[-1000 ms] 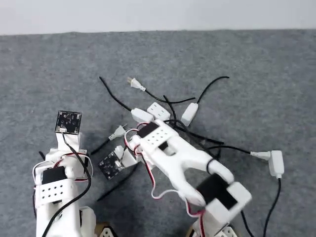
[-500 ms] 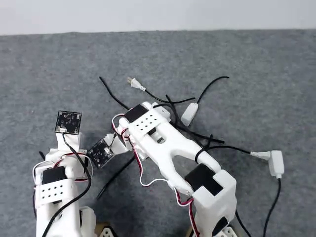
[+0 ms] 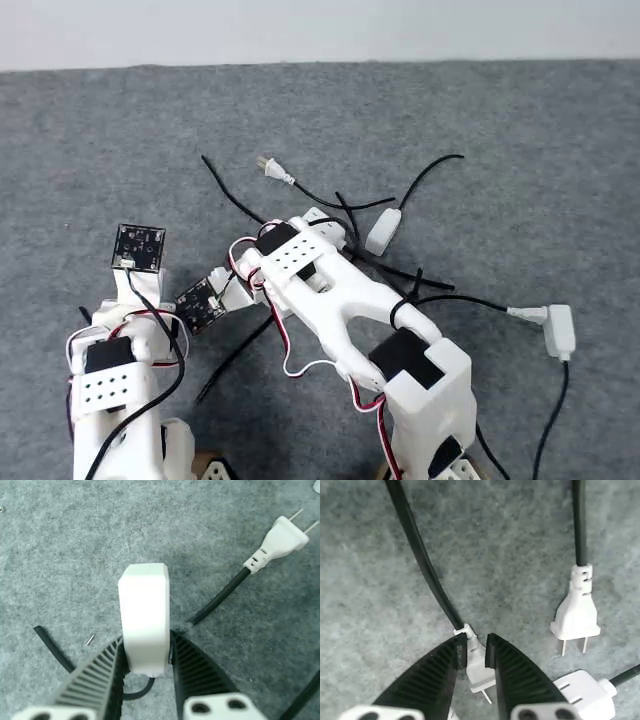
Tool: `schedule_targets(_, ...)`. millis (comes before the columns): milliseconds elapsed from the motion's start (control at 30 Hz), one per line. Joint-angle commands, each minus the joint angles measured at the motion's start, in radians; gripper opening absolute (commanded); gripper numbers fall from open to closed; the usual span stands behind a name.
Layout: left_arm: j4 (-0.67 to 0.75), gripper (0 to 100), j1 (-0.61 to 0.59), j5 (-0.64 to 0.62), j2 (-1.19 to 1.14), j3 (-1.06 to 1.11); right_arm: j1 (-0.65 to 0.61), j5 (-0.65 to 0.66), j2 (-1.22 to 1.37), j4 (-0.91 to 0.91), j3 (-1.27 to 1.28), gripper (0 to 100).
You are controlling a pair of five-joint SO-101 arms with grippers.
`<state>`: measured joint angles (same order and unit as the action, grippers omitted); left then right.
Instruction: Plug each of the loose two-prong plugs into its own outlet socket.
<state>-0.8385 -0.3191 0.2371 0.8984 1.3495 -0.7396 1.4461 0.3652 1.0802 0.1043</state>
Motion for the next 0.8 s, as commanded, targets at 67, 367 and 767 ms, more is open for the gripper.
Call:
schedule_targets(67,0.028,1,-0.008,0.014,0.021,-0.035,-0.001,-0.012,-0.071,0.035,-0.008,6.8)
schedule_targets(367,0.029,1,-0.008,0.014,0.021,-0.035,0.012,-0.009,-0.061,0.044,-0.006,6.9)
schedule_targets(767,0.029,1,-0.008,0.015,0.021,-0.033,0.024,-0.008,-0.021,0.194,-0.1,7.3)
